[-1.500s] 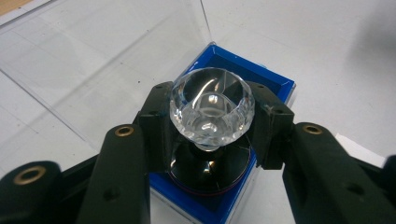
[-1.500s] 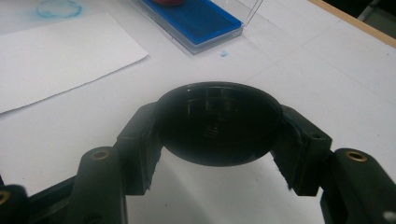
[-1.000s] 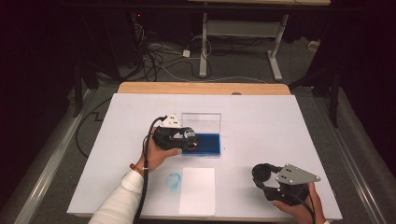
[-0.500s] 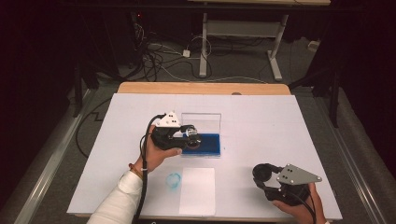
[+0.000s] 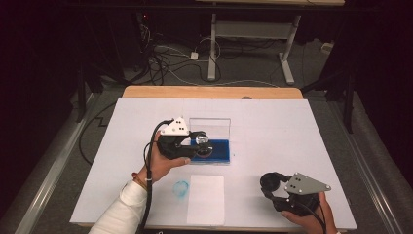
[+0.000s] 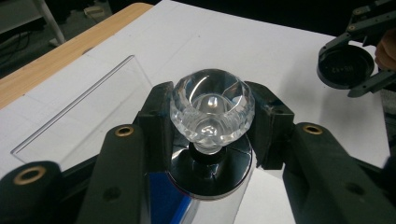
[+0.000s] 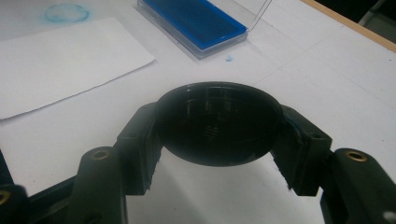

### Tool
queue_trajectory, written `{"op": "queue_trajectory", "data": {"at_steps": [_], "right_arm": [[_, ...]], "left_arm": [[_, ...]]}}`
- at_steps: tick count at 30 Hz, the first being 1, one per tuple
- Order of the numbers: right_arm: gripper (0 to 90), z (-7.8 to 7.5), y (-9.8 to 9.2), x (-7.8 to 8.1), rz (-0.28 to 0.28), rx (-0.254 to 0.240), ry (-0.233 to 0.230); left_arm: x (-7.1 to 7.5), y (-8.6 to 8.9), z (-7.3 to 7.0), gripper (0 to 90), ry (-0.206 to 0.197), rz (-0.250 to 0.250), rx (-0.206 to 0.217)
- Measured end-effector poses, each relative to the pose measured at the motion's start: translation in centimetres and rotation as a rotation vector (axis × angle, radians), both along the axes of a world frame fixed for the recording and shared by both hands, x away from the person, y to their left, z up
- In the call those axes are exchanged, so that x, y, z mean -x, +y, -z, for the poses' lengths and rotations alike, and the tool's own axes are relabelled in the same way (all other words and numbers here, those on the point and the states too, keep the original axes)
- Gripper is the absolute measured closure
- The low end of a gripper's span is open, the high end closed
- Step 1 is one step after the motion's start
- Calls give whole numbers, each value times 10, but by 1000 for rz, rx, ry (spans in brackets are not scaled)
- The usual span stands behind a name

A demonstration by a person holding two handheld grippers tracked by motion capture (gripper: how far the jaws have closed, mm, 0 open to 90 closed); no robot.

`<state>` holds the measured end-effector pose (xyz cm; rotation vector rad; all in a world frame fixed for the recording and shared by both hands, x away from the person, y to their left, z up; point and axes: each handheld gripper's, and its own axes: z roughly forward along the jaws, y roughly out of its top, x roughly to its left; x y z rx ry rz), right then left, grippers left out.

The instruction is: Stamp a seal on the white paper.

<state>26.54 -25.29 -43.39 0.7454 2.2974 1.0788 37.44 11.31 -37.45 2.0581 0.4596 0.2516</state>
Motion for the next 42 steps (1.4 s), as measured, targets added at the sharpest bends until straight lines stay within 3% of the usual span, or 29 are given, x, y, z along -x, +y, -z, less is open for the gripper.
{"op": "queue_trajectory", "data": {"at_steps": [5,18,31,42], "right_arm": [[385,-1,-1,2,1,-3,-2],[385,-4,-4,4,0,-6,-13],[385,-5,-5,6,3,-8,-23],[385,-7,-5,7,0,-12,-25]], "left_arm": [[6,-3,-5,546,-6,24,7],[22,-8,-6,545,-18,56,-25],[39,-1,-7,545,-24,108,-24],[50,4,-2,545,-35,108,-22]]}}
